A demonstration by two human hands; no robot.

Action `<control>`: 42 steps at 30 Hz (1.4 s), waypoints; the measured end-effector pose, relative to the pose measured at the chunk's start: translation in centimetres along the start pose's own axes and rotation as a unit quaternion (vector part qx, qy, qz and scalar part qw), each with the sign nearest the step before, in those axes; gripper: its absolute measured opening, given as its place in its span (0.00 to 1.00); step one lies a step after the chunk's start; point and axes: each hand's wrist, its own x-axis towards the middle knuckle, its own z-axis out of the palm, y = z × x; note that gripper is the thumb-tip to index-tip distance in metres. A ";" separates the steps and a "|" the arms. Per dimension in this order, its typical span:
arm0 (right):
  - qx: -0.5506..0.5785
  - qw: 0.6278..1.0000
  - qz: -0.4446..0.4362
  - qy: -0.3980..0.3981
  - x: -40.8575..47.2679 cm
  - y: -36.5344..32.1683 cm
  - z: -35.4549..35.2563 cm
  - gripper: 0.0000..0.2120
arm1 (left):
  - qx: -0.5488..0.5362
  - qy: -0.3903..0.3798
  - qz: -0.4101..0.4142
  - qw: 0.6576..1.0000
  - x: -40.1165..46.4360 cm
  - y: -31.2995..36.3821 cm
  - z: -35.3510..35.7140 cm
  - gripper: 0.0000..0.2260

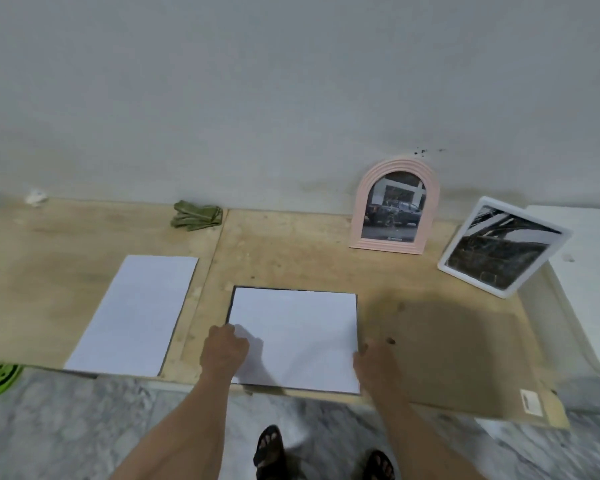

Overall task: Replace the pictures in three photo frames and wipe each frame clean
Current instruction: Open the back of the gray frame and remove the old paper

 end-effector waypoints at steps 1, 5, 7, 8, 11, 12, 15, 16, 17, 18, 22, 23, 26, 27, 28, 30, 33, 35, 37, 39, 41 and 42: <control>-0.006 1.000 -0.003 0.004 0.2 0.1 0.7 0.09 | 0.016 -0.018 0.018 1.000 0.4 -0.6 -0.1 0.18; 0.008 1.000 0.017 0.017 -0.5 -0.8 1.6 0.05 | 0.018 -0.041 0.034 0.998 1.2 -1.2 0.3 0.19; 0.016 0.999 0.027 0.023 -0.7 -1.2 1.9 0.08 | -0.033 -0.040 0.007 0.999 1.6 -1.1 0.6 0.18; 0.026 0.999 0.026 0.024 -0.9 -1.2 2.0 0.09 | -0.065 -0.034 -0.006 0.997 1.9 -1.1 0.8 0.17; 0.074 0.997 0.033 0.020 -1.5 -1.7 1.8 0.10 | -0.165 0.005 -0.055 0.985 2.5 -1.0 0.7 0.12; 0.095 0.995 0.033 0.016 -1.5 -1.8 1.7 0.11 | -0.184 0.022 -0.067 0.980 2.7 -1.1 0.5 0.10; 0.125 0.991 0.033 0.028 -2.1 -2.3 1.2 0.12 | -0.190 0.047 -0.065 0.979 2.6 -1.3 -0.4 0.03; 0.128 0.990 0.034 0.037 -2.1 -2.2 1.3 0.13 | -0.186 0.051 -0.055 0.980 2.4 -1.3 -0.6 0.02; 0.134 0.989 0.039 0.042 -2.1 -2.2 1.3 0.14 | -0.183 0.054 -0.043 0.981 2.3 -1.4 -0.8 0.02; 0.129 0.990 0.039 0.045 -2.2 -2.1 1.2 0.14 | -0.180 0.058 -0.034 0.981 2.3 -1.6 -0.9 0.02; 0.075 0.996 0.015 0.035 -2.3 -1.7 0.1 0.08 | -0.154 0.081 -0.004 0.985 1.9 -2.1 -1.6 0.05; 0.069 0.997 0.012 0.030 -2.2 -1.7 -0.2 0.04 | -0.148 0.088 0.005 0.985 1.7 -2.1 -2.0 0.06; 0.055 0.998 0.012 0.028 -1.3 -1.3 -1.1 0.10 | -0.147 0.096 0.036 0.984 1.0 -1.9 -2.8 0.05; 0.062 0.998 0.010 0.024 -1.1 -1.2 -1.3 0.10 | -0.145 0.091 0.048 0.984 0.8 -1.8 -3.1 0.05; 0.065 0.998 0.004 0.016 -1.0 -1.0 -1.6 0.09 | -0.150 0.084 0.057 0.984 0.5 -1.7 -3.4 0.04; 0.074 0.997 0.004 -0.001 -1.1 -1.0 -2.4 0.07 | -0.212 0.043 0.067 0.974 0.1 -1.5 -3.9 0.06; 0.075 0.996 0.002 -0.051 -0.8 -1.9 -3.7 0.13 | -0.381 -0.020 0.038 0.924 -1.1 -1.2 -6.0 0.10; 0.077 0.991 0.003 -0.107 -0.7 -3.5 -4.3 0.18 | -0.468 -0.029 0.009 0.883 -2.0 -1.4 -7.9 0.06; 0.058 0.985 -0.003 -0.160 -0.8 -5.4 -4.3 0.25 | -0.544 -0.037 -0.006 0.838 -2.7 -2.4 -9.8 0.03; 0.106 0.970 -0.009 -0.221 -1.0 -7.5 -3.5 0.29 | -0.613 -0.047 -0.021 0.789 -3.1 -4.2 -11.2 0.07; 0.199 0.939 0.007 -0.280 -1.4 -10.0 -2.5 0.24 | -0.664 -0.045 -0.040 0.745 -3.4 -6.1 -12.3 0.09; 0.241 0.926 0.000 -0.291 -1.6 -11.7 -2.0 0.19 | -0.681 -0.034 -0.051 0.729 -3.7 -7.0 -12.9 0.09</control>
